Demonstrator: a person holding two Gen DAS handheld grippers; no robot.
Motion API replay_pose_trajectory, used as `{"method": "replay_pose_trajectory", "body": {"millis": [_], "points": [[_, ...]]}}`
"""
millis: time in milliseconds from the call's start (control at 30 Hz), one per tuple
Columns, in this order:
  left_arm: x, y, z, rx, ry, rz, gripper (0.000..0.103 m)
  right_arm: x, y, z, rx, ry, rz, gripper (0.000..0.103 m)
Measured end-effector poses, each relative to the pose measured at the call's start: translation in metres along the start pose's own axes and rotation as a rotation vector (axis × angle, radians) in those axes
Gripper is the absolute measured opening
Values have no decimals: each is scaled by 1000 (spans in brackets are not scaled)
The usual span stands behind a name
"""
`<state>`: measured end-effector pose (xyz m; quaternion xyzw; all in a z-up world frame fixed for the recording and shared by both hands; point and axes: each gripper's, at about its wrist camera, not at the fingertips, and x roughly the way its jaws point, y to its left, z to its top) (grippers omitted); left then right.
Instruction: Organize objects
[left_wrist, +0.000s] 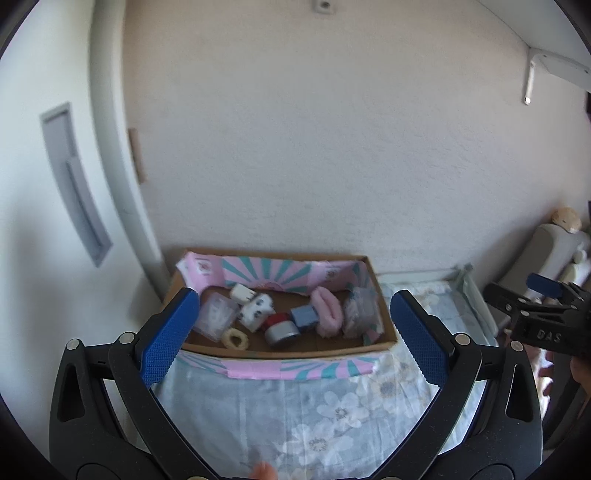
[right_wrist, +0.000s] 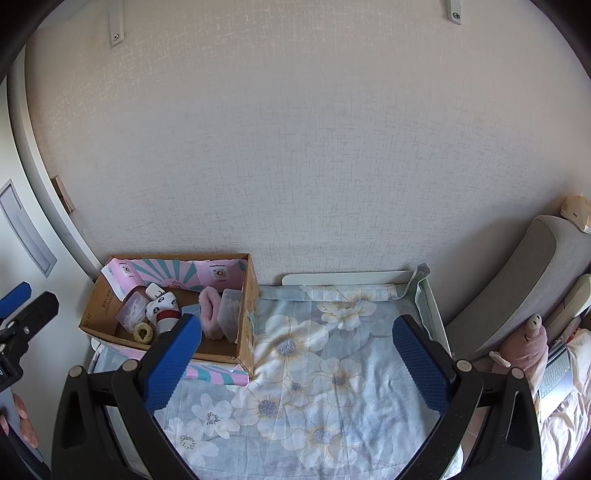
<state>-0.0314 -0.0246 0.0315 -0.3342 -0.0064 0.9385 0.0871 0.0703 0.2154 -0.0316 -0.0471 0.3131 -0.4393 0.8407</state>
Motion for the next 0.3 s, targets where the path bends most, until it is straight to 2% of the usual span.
{"method": "replay_pose_trajectory", "body": {"millis": [167,300], "points": [[-3,0,-3,3,-27,56,103,0,0,-1,-5,1,-2,103],[-6,1,-4,-10,-45,49,103,1,0,-1,-13,6,-1,103]]}}
